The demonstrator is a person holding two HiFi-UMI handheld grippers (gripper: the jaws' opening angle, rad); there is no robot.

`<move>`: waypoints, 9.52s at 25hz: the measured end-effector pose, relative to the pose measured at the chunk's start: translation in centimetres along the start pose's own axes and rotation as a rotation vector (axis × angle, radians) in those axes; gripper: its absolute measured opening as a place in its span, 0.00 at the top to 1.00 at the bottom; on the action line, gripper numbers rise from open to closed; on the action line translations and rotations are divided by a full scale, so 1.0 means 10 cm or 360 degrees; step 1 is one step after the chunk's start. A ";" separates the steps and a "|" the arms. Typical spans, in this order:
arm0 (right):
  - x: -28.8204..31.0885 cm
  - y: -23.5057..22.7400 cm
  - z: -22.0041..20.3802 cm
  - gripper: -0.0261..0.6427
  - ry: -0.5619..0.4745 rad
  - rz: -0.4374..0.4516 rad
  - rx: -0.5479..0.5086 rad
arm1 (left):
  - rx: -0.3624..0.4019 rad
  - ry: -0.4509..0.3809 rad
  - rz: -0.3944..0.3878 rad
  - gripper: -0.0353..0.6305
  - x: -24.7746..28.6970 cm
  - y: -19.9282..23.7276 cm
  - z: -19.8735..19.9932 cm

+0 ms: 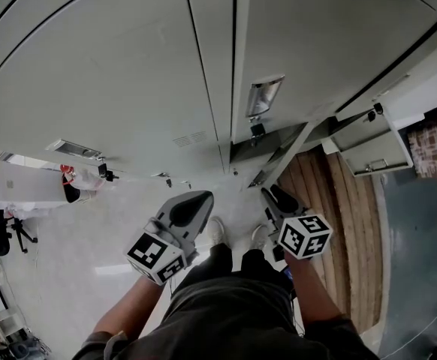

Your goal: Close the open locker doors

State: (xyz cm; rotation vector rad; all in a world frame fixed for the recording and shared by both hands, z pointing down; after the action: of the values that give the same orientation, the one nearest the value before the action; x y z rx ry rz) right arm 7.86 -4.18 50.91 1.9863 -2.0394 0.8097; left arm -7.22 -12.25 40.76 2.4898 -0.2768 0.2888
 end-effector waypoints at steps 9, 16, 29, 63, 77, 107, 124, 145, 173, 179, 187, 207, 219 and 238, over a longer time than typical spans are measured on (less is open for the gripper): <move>0.12 0.04 0.06 0.79 0.0003 0.0052 -0.0022 | -0.0006 -0.0017 0.0041 0.94 -0.05 0.04 0.02; 0.20 0.06 0.10 0.80 0.0008 0.0080 -0.0032 | -0.0012 -0.0030 0.0066 0.94 -0.07 0.07 0.04; 0.36 0.09 0.17 0.80 0.0018 0.0120 -0.0041 | -0.0029 -0.0051 0.0109 0.94 -0.13 0.18 0.10; 0.76 0.16 0.38 0.86 0.0047 0.0203 -0.0154 | -0.0052 -0.0143 0.0233 0.94 -0.29 0.42 0.22; 0.92 0.12 0.42 0.90 0.0091 0.0210 -0.0180 | -0.0076 -0.0183 0.0279 0.94 -0.33 0.51 0.26; 1.25 0.08 0.63 0.91 0.0095 0.0280 -0.0217 | -0.0122 -0.0257 0.0411 0.94 -0.44 0.63 0.33; 1.23 0.09 0.67 0.91 0.0078 0.0287 -0.0221 | -0.0095 -0.0255 0.0403 0.94 -0.46 0.54 0.35; -0.72 -0.73 0.36 0.91 -0.0162 0.0193 -0.0126 | 0.0192 -0.0149 0.0080 0.94 0.49 -1.04 0.01; -2.07 -0.98 0.06 0.91 -0.0386 -0.0516 0.0125 | 0.0278 0.0159 -0.0675 0.94 1.19 -1.76 -0.10; -2.16 -1.14 0.09 0.91 -0.0415 -0.0607 0.0155 | 0.0304 0.0196 -0.0773 0.94 1.42 -1.89 -0.04; -2.39 -1.66 0.10 0.91 -0.0445 -0.0643 0.0179 | 0.0359 0.0235 -0.0821 0.94 1.97 -2.22 -0.07; -2.86 -3.37 0.13 0.91 -0.0431 -0.0615 0.0166 | 0.0343 0.0286 -0.0714 0.94 3.43 -2.88 -0.27; -2.89 -4.32 0.07 0.90 -0.0389 -0.0688 0.0226 | 0.0298 0.0393 -0.0653 0.94 4.20 -2.92 -0.42; -2.68 -4.92 0.00 0.80 -0.0291 -0.0709 0.0306 | 0.0249 0.0493 -0.0620 0.94 4.74 -2.78 -0.45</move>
State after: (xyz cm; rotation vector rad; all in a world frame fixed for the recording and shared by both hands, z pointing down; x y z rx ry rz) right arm 57.82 21.17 50.20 2.5727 -1.5435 0.7685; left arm 44.65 6.30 41.77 2.5352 0.3661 0.5383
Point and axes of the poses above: the fingertips, and each gripper's own axes: x forward along the fingers, y to its left, z out of its top, the point moved 3 cm from there along -x, backward along the fingers, and after that the axes turned 15 degrees about -x, right-handed, at the moved point
